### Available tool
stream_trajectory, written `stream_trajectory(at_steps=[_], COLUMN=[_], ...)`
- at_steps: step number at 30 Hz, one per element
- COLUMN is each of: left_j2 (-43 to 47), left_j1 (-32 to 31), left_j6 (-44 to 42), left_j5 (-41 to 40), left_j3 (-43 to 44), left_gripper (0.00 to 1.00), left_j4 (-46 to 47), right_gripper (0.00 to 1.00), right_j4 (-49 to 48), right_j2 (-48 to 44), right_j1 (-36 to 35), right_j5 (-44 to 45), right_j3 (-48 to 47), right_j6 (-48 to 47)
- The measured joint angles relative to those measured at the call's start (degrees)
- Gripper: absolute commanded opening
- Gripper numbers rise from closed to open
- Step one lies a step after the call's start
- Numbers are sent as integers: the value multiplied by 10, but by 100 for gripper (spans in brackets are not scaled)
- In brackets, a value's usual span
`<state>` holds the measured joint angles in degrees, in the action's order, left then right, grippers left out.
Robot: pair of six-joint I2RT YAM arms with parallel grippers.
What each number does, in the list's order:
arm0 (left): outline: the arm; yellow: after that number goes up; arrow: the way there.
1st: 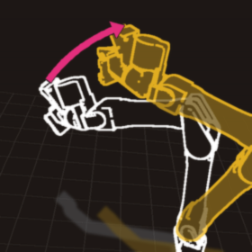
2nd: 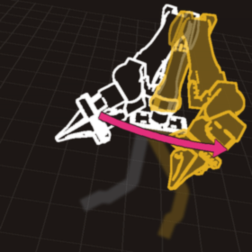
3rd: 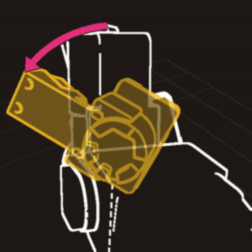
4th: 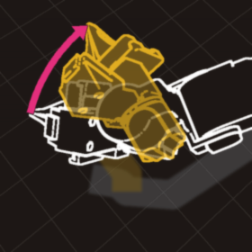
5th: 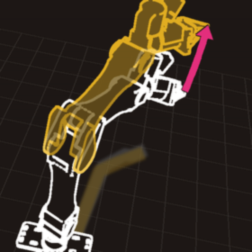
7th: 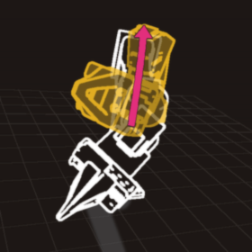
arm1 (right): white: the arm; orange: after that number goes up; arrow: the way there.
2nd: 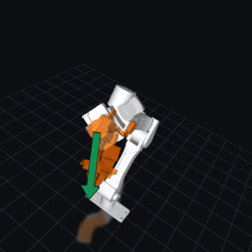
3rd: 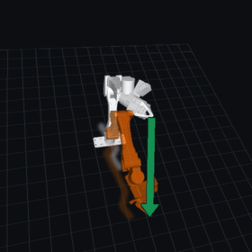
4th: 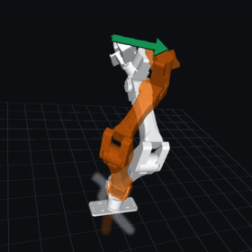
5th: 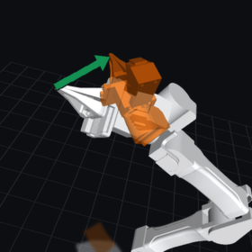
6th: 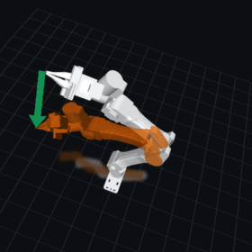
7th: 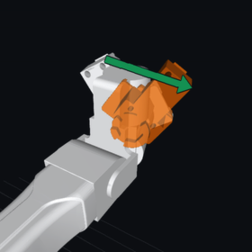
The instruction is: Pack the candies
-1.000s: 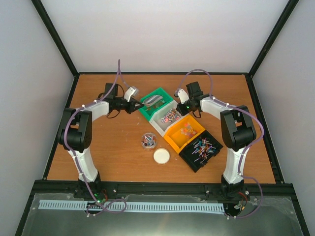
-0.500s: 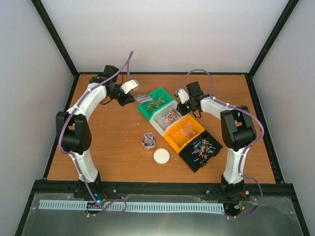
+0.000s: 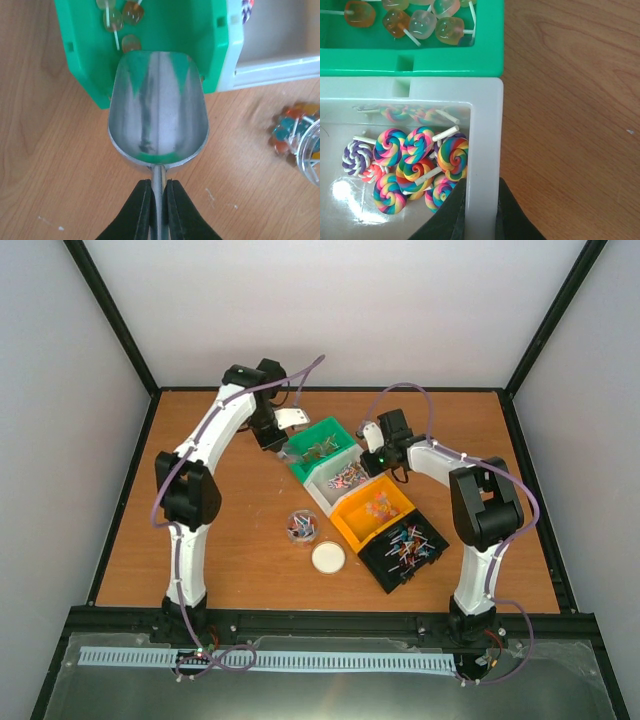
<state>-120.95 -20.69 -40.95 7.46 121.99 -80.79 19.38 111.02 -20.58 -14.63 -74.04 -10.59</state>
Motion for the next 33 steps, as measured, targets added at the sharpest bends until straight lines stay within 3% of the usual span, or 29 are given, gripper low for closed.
stream_trajectory(at_steps=[10,22,25,30,33], left_j2=[-102,-155,-140,-57,-37], left_j1=[-36,-57,-53,-33,-21], left_j6=[13,13,17,29,39], left_j5=[-104,-136,-96,-35,-4], left_j3=[151,194,155,-13,-59], left_gripper=[1,1,1,1,1], left_j4=[-89,-95,-60,64,108], right_gripper=[3,3,3,3,3], right_j4=[-4,-14,-17,-26,-26], right_j2=[-10,-13,-14,-17,-17], right_j1=[-11,-24,-24,-24,-22], right_j5=[14,16,16,16,17], right_j3=[12,21,23,30,31], right_j6=[8,10,10,10,10])
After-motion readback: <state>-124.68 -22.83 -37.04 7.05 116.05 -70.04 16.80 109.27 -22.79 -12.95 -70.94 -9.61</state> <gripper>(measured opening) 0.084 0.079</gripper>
